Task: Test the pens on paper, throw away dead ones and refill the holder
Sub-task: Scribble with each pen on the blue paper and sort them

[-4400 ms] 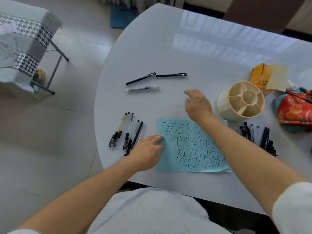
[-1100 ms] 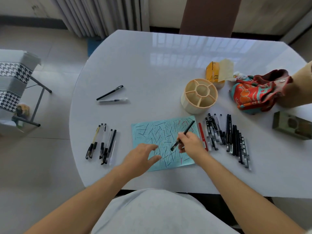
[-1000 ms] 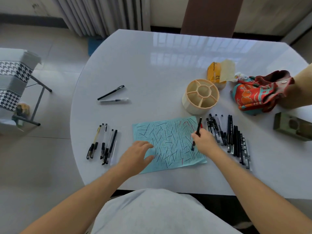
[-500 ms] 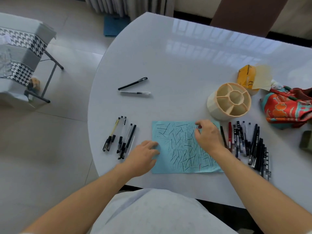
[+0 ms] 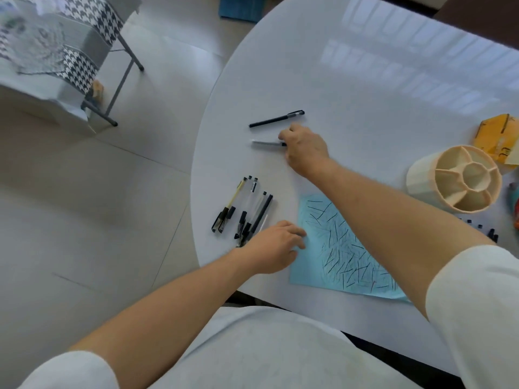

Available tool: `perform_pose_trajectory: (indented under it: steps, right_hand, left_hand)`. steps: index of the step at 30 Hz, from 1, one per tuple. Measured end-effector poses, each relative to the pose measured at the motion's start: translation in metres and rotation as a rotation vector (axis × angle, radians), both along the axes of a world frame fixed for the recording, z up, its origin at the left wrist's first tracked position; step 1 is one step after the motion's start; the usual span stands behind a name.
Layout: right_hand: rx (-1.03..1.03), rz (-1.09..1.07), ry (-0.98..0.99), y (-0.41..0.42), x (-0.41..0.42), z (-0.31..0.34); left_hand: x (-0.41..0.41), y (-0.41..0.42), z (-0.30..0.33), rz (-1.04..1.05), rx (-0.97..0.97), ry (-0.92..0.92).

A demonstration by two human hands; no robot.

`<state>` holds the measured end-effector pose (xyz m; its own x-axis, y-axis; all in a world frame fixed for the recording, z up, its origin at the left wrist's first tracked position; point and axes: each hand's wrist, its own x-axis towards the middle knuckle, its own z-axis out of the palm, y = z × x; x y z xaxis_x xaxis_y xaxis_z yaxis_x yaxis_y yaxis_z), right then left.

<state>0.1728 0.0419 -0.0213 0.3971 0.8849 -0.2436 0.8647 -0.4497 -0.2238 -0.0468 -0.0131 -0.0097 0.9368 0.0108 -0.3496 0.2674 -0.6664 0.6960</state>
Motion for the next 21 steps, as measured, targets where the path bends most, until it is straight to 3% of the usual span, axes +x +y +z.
perform_pose_trajectory:
  steps: [4, 11, 16, 21]
  right_hand:
    - [0.007, -0.106, 0.089, -0.022, -0.005, 0.008]
    - [0.382, -0.771, 0.67, -0.171, -0.023, 0.05]
    - [0.47, -0.946, 1.067, -0.26, -0.08, 0.055]
    - [0.511, -0.91, 1.094, -0.289, -0.098, 0.047]
  left_hand:
    - [0.0, -0.004, 0.0, 0.025, -0.007, 0.005]
    - [0.005, -0.017, 0.007, 0.482, -0.206, 0.007]
    - [0.016, -0.041, 0.015, 0.248, -0.315, 0.109]
    - [0.017, -0.057, 0.025, 0.157, -0.193, 0.103]
